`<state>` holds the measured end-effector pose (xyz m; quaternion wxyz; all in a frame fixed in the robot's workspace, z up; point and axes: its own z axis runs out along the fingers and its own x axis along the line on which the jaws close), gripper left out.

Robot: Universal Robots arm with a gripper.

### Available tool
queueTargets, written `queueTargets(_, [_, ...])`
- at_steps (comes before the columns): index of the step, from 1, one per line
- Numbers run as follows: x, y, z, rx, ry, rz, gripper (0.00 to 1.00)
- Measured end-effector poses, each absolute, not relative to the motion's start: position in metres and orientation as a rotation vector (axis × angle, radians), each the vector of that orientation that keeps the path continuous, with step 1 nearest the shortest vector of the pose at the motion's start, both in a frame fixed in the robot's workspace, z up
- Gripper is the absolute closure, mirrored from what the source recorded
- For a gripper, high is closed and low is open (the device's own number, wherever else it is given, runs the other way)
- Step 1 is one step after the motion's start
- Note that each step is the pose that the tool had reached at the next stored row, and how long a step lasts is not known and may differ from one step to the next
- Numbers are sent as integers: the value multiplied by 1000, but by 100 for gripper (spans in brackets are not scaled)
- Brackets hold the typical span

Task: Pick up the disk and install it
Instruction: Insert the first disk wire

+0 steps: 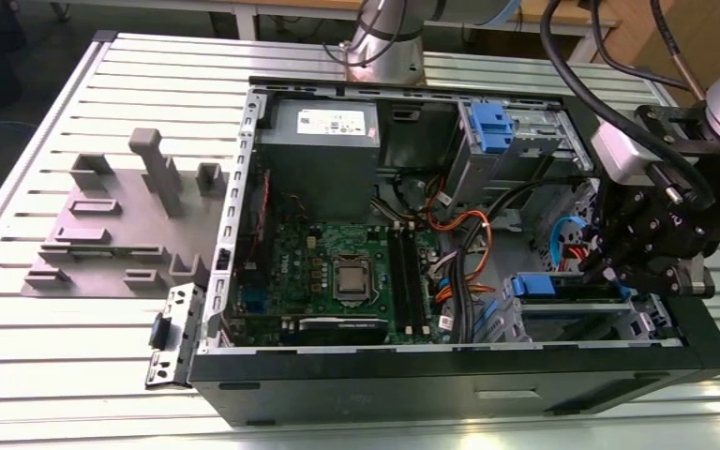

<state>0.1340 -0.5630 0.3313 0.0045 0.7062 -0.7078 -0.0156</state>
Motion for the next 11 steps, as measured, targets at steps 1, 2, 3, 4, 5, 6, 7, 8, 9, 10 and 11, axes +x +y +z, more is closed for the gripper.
queueTargets(1, [134,-563,331,2212,-2218,-49,83])
queueTargets(2, [134,-563,331,2212,-2218,-50,83])
queueTargets(3, [134,-563,331,2212,-2218,-50,83])
queueTargets(4, [134,-563,331,2212,-2218,-50,83])
queueTargets(5, [134,-563,332,2212,-2219,-50,83])
queueTargets(6, [134,-563,332,2212,-2219,-51,83])
queueTargets(7, [134,-562,333,2212,-2220,-51,83])
queueTargets(8, [134,-562,334,2211,-2220,-50,83])
queueTargets(9, [134,-562,335,2209,-2221,-50,83])
queueTargets(10, [134,-562,335,2209,-2222,-50,83])
queueTargets(11, [134,-562,335,2207,-2223,-50,83])
